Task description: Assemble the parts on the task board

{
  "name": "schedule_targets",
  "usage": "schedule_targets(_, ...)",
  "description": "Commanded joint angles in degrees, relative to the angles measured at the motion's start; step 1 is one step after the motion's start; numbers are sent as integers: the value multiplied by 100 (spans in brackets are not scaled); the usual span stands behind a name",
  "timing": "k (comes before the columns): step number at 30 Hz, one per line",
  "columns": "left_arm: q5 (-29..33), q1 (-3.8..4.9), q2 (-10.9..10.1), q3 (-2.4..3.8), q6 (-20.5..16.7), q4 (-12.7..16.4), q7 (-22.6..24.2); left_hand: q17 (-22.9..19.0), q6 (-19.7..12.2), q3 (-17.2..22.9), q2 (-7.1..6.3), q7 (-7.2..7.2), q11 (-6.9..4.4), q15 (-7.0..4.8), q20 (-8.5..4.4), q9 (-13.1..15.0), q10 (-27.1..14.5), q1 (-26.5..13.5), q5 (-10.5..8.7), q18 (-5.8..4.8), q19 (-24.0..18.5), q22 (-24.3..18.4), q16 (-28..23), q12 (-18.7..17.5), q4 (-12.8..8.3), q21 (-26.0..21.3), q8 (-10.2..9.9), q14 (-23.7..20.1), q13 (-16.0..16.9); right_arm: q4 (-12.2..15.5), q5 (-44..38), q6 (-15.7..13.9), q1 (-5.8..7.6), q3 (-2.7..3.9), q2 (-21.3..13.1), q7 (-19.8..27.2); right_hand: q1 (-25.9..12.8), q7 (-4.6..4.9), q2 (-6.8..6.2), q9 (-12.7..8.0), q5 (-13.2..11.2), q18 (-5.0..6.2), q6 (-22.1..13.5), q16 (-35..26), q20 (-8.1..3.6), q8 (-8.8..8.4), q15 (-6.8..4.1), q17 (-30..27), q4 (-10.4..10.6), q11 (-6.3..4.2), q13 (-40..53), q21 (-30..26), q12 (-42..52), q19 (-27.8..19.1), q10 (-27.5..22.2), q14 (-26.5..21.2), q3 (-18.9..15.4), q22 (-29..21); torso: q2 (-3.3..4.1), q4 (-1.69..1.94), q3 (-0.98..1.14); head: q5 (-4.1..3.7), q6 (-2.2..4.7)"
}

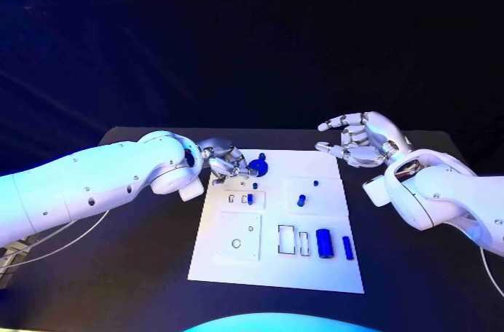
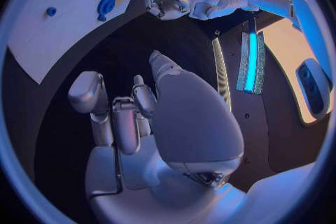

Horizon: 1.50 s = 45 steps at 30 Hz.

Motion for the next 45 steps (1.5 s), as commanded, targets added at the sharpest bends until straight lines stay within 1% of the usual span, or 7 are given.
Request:
schedule_targets(1,-824,60,97,-29,704,-38,-926,202,-14,-48,11,-40,-11,-24,-16,43,45,-123,-21,-76,17,11,29,37,-10,44,46,41,16,-58,366,9,10,4,-26,71,31,11,-5,-8,16,62,-13,-17,3,2,38,621,2,3,-4,-36,7,-14,-4,343,11,-8,0,11,-5,-7,-16)
schedule_targets(6,-1047,128,245,-97,915,-105,-1243,223,-58,-162,52,-46,-16,-31,-25,168,63,-410,-20,-89,44,97,32,63,-7,99,123,53,54,-144,407,20,19,4,-46,6,29,11,-8,-10,16,66,-18,-22,3,-1,38,610,3,3,-7,-57,6,-23,-5,340,8,-20,1,8,-7,-6,-46)
schedule_targets(11,-1196,157,346,-136,987,-140,-1364,265,-57,-215,49,-60,-28,-41,-31,225,144,-482,-25,-118,154,265,50,148,-9,190,163,77,163,-194,399,66,22,4,-33,-35,35,15,-5,-18,33,75,-40,-34,4,-11,40,585,3,5,-35,-107,-16,-42,-23,333,7,-50,2,8,-11,-11,-71)
schedule_targets(19,-1252,181,456,-154,1019,-180,-1426,277,-56,-255,57,-72,-39,-51,-38,270,171,-539,-30,-128,193,329,56,178,-8,230,195,86,196,-238,365,105,23,4,-10,-90,34,17,2,-23,51,82,-51,-44,6,-15,41,563,8,8,-40,-146,-18,-58,-25,326,7,-72,3,7,-16,-19,-78)
schedule_targets(26,-1248,193,542,-176,1070,-240,-1440,279,-60,-274,61,-76,-42,-54,-41,289,175,-571,-33,-129,195,337,56,184,-7,237,205,88,202,-264,361,120,22,4,19,-115,28,18,5,-25,58,83,-54,-46,6,-16,42,561,12,9,-42,-155,-19,-61,-26,325,5,-77,10,4,-14,-24,-81)
schedule_targets(35,-1210,196,620,-209,1156,-325,-1445,273,-65,-289,65,-78,-44,-56,-43,302,174,-594,-35,-130,201,348,53,184,-6,244,211,86,201,-317,359,136,19,3,67,-141,28,18,5,-25,58,83,-54,-46,6,-16,42,561,12,9,-42,-155,-19,-61,-26,325,5,-77,11,14,-8,-28,-109)
schedule_targets(45,-1147,196,723,-243,1215,-398,-1436,261,-69,-293,71,-79,-45,-57,-43,308,161,-600,-34,-132,204,355,47,172,-8,249,213,81,183,-347,359,124,14,3,109,-155,20,20,7,-27,62,84,-56,-47,7,-16,43,559,17,10,-44,-160,-18,-63,-26,324,2,-80,14,0,-5,-34,-120)
